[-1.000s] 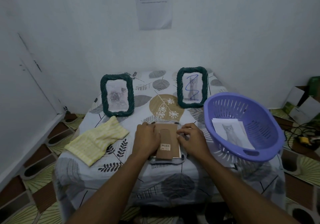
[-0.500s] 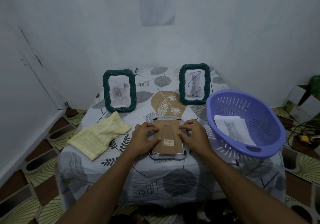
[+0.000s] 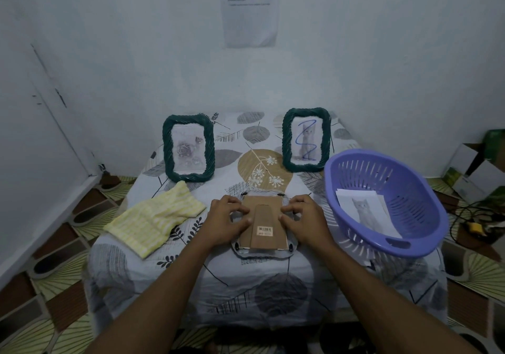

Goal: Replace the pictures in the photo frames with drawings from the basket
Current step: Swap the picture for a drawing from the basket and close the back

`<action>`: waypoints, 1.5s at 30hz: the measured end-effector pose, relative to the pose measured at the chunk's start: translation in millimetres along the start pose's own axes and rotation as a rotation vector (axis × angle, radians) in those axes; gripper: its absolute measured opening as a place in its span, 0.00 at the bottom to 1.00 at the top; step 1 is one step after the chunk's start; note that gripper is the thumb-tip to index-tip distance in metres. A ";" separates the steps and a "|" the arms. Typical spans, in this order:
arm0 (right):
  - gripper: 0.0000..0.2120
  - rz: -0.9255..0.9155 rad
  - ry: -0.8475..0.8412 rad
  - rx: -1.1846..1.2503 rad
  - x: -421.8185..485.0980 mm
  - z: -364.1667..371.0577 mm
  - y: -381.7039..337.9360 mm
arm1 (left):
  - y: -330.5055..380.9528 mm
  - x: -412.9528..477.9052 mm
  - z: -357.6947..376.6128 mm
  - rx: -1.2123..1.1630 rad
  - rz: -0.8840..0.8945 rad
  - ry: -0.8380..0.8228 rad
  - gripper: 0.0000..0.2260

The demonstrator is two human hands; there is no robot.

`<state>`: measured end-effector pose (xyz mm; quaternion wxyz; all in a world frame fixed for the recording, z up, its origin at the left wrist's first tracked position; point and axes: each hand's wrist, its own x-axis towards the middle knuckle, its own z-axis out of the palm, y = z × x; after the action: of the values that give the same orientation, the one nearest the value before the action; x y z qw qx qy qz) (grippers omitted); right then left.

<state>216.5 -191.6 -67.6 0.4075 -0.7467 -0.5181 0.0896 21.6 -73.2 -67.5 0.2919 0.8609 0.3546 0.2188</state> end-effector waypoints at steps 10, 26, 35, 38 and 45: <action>0.13 0.057 -0.062 -0.143 38.7 3.1 -0.4 | -2.8 44.8 9.0 0.109 -0.027 0.088 0.17; 0.19 0.023 -0.173 -0.183 43.0 5.1 5.5 | -13.0 47.2 9.3 0.035 0.021 0.075 0.11; 0.17 0.030 -0.172 -0.175 41.4 2.5 4.0 | -11.7 44.7 10.7 0.044 0.009 0.099 0.14; 0.20 0.021 -0.173 -0.153 39.0 -0.6 1.0 | -12.3 40.4 8.2 0.048 0.029 0.098 0.17; 0.15 -0.137 -0.253 -0.220 3.6 -20.8 -6.1 | -4.7 -3.6 -16.6 0.145 0.218 -0.082 0.18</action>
<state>225.4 -198.4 -48.7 0.2600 -0.7327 -0.6214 0.0974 7.2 -67.3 -59.0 0.2175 0.9215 0.2615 0.1876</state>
